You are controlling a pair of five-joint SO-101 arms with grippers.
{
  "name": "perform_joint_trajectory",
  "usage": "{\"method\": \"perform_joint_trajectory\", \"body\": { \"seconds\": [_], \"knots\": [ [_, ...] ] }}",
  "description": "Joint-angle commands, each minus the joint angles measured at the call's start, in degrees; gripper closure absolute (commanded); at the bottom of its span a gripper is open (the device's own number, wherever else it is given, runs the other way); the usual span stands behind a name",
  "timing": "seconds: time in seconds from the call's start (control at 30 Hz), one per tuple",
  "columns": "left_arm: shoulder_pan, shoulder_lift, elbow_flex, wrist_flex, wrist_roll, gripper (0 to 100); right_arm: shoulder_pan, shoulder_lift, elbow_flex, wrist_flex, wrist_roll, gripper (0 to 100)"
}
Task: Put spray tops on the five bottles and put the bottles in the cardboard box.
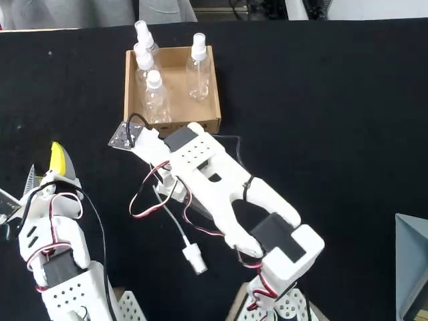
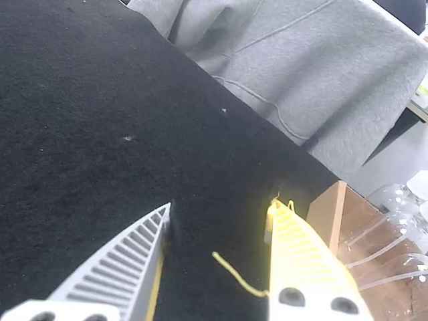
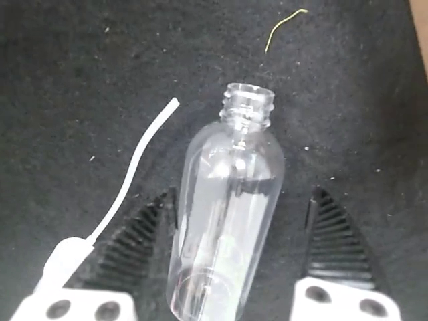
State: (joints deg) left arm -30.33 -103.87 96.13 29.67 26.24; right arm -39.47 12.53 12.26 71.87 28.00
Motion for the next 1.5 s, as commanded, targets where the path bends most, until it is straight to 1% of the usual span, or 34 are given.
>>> {"method": "perform_joint_trajectory", "body": {
  "seconds": [0.0,0.27,0.6,0.7,0.77,1.2,1.27,1.4,1.47],
  "knots": [
    [0.66,-0.62,1.27,-1.05,-0.26,79,-0.18,1.8,-2.24,0.0,0.88,74.7],
    [0.66,-0.62,1.27,-1.05,-0.26,79,0.44,4.26,-6.29,3.78,0.53,74.8],
    [0.66,-0.62,1.27,-1.05,-0.26,79,-0.35,4.09,-7.08,3.69,0.26,74.7],
    [0.66,-0.62,1.27,-1.05,-0.26,79,-0.53,4.09,-8.04,3.78,-3.16,74.7],
    [0.66,-0.62,1.27,-1.05,-0.26,79,-0.53,4.09,-8.4,3.78,-3.96,74.7],
    [0.66,-0.62,1.27,-1.05,-0.26,79,-0.18,4.53,-8.31,3.43,-3.96,74.8],
    [0.57,-0.62,1.27,-1.05,-0.26,79,-0.18,4.53,-8.22,3.43,-3.96,76.7],
    [0.57,-0.62,1.27,-1.05,-0.26,79,-0.09,4.26,-8.31,3.34,-3.87,86.9],
    [0.57,-0.62,1.27,-1.05,-0.26,79,-0.09,4.18,-8.4,3.34,-3.87,89.3]
  ]
}}
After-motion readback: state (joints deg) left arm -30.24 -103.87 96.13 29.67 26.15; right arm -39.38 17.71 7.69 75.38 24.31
